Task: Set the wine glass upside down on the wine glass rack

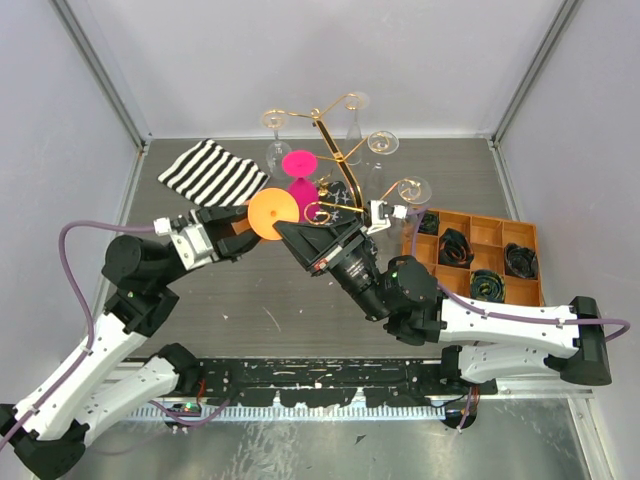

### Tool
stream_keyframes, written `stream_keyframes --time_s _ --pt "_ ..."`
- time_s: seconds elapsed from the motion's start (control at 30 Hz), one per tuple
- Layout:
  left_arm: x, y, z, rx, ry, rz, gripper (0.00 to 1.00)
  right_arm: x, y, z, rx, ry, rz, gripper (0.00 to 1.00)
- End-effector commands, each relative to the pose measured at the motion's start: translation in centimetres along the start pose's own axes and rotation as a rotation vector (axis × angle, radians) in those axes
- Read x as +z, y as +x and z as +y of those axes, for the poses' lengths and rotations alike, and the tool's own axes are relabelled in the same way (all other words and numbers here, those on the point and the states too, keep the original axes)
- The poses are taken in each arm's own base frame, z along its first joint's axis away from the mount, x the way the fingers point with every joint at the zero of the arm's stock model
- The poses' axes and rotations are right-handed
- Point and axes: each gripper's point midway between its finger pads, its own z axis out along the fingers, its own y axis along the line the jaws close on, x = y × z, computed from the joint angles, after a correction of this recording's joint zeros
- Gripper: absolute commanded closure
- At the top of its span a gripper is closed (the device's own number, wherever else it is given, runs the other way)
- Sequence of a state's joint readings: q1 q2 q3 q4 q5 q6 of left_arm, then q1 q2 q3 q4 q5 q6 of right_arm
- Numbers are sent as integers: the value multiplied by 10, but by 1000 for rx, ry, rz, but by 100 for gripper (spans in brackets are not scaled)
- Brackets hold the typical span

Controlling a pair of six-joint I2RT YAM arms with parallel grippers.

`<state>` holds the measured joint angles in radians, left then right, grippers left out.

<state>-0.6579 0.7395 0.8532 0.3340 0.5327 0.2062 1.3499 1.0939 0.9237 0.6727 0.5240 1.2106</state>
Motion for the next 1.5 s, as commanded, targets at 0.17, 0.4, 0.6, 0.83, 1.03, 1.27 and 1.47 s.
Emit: stream_keyframes --time_s 0.17,0.4,0.6,0.83,1.03,1.27,1.47 --pt "-1 -13 8 27 -33 -25 79 -1 -8 44 95 -113 -11 99" --pt "-2 -8 7 25 -36 -8 100 -2 -13 43 76 -108 -31 96" --pt "-8 -11 9 32 -58 2 100 -3 -16 39 45 -105 -45 72" --pt "-18 -9 14 31 -108 35 100 -11 -26 22 -59 -58 -82 60" --pt "-37 -2 27 -20 -238 93 100 -27 -43 -18 -244 74 -125 57" --pt "-66 28 22 -148 -314 278 100 -47 -70 -65 -624 302 -139 55" --pt "-102 55 27 -292 -498 420 100 -51 -70 -76 -1041 399 44 50"
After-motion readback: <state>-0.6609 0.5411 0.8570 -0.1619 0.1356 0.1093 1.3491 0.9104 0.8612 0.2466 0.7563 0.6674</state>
